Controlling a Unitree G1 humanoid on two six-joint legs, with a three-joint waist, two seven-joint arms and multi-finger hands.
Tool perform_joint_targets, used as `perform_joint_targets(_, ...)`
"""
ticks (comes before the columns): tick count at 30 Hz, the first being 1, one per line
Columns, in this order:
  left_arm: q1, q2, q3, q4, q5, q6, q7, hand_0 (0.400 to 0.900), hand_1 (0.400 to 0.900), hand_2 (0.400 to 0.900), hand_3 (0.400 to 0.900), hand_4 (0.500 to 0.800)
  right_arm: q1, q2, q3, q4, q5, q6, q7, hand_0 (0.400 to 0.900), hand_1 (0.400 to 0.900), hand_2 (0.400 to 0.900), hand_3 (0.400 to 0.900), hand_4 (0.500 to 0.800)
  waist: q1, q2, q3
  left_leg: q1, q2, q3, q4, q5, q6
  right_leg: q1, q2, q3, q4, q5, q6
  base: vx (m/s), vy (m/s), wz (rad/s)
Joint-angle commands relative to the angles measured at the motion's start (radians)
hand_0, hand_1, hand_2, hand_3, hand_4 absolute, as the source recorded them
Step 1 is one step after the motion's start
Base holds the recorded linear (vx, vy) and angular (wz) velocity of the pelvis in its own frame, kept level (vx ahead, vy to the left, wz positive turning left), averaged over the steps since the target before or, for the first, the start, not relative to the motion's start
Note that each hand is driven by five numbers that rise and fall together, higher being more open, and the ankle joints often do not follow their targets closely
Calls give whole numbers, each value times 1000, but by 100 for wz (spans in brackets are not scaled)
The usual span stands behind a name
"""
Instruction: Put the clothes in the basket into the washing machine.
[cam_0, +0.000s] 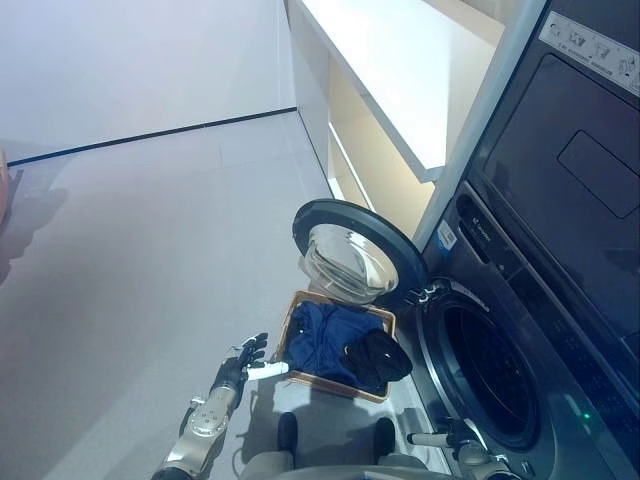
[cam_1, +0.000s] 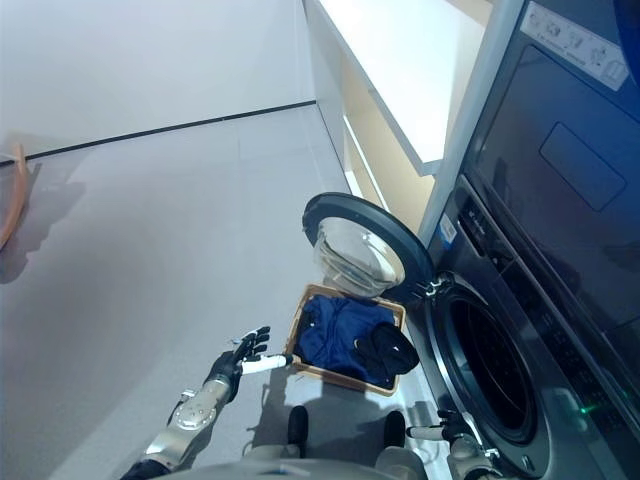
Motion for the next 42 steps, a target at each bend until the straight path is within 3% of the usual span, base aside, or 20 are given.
perform_joint_targets(1,-57,20,45,-32,-21,-56,12,900,900,900,900,800,-47,21,23,31,-4,-15,-10,900,900,900,900,800,17,-63,11,25,2,-5,70,-158,-2,-18,-54,49,66,-40,39,0,0,0)
perform_joint_targets(31,-67,22,36,-21,-3,-51,13,900,900,900,900,800,-61,3,44,-23,-17,-27,-16,900,900,900,900,800,17,-63,29,11,-4,-8,73,-158,1,-34,-55,51,71,-40,40,-3,1,0)
perform_joint_targets(36,-97,29,44,-32,-14,-78,49,900,900,900,900,800,-144,-69,166,-230,-155,-54,-42,900,900,900,900,800,18,-55,110,-93,-17,-14,119,-146,3,-134,-64,66,110,-30,39,-178,13,0)
perform_joint_targets(42,-108,55,32,-83,-35,-106,76,900,900,900,900,800,-321,-160,352,-311,-407,-50,-40,900,900,900,900,800,39,-31,210,-237,-35,-13,206,-144,5,-251,-86,82,143,-4,36,-145,26,-1)
